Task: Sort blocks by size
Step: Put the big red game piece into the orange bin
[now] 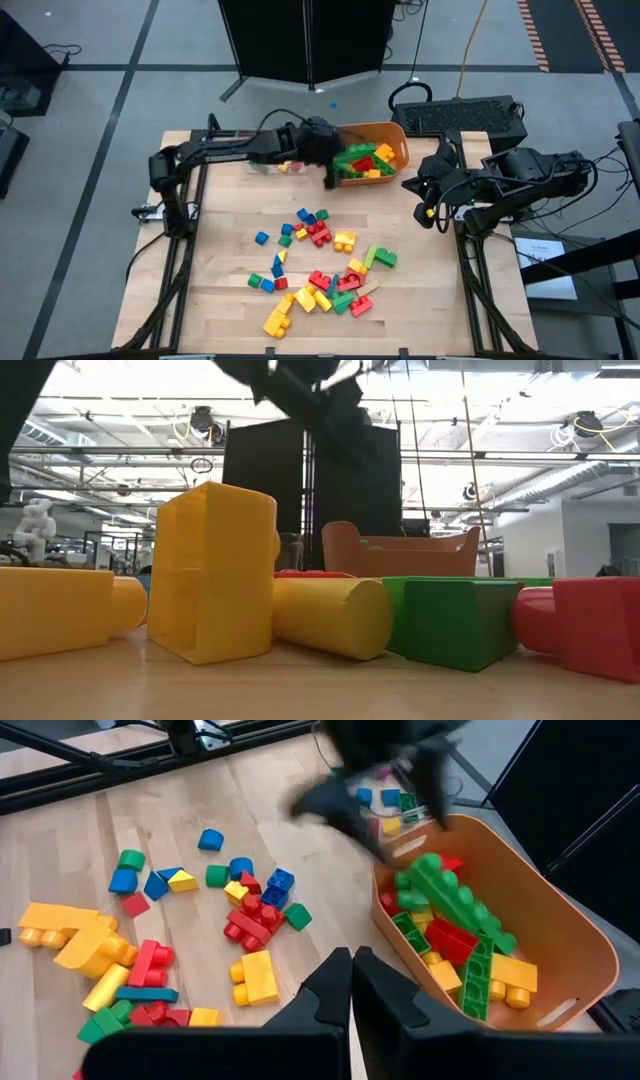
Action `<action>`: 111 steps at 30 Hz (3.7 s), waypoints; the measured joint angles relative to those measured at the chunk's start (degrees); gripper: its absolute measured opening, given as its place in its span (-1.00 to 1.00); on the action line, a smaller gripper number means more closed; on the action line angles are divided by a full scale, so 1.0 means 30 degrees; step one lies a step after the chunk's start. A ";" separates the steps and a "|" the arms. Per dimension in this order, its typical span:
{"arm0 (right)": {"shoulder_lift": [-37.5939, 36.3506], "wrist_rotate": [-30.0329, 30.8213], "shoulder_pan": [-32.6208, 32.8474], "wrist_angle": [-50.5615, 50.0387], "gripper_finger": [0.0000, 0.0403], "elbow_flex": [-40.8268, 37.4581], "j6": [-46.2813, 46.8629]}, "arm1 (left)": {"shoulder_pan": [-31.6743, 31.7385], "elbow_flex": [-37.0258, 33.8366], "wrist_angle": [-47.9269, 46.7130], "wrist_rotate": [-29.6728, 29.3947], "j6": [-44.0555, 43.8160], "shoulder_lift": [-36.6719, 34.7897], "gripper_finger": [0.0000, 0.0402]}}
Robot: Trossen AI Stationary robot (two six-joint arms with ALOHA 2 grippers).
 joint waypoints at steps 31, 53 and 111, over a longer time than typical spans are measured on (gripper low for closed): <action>0.0001 -0.0056 0.0000 -0.0106 -0.96 0.0000 -0.0376 | -0.8591 -0.5056 -0.2267 -0.6000 -0.9957 0.1717 0.67; 0.0001 -0.0095 0.0000 -0.0284 -0.96 0.0000 -0.0019 | -0.9340 -0.4571 -0.1248 -0.9239 -1.0670 0.4402 0.46; -0.0004 0.0009 0.0000 -0.0393 -0.96 -0.0007 -0.0090 | 0.0632 0.1020 0.3892 -0.4836 -0.3468 0.3577 0.38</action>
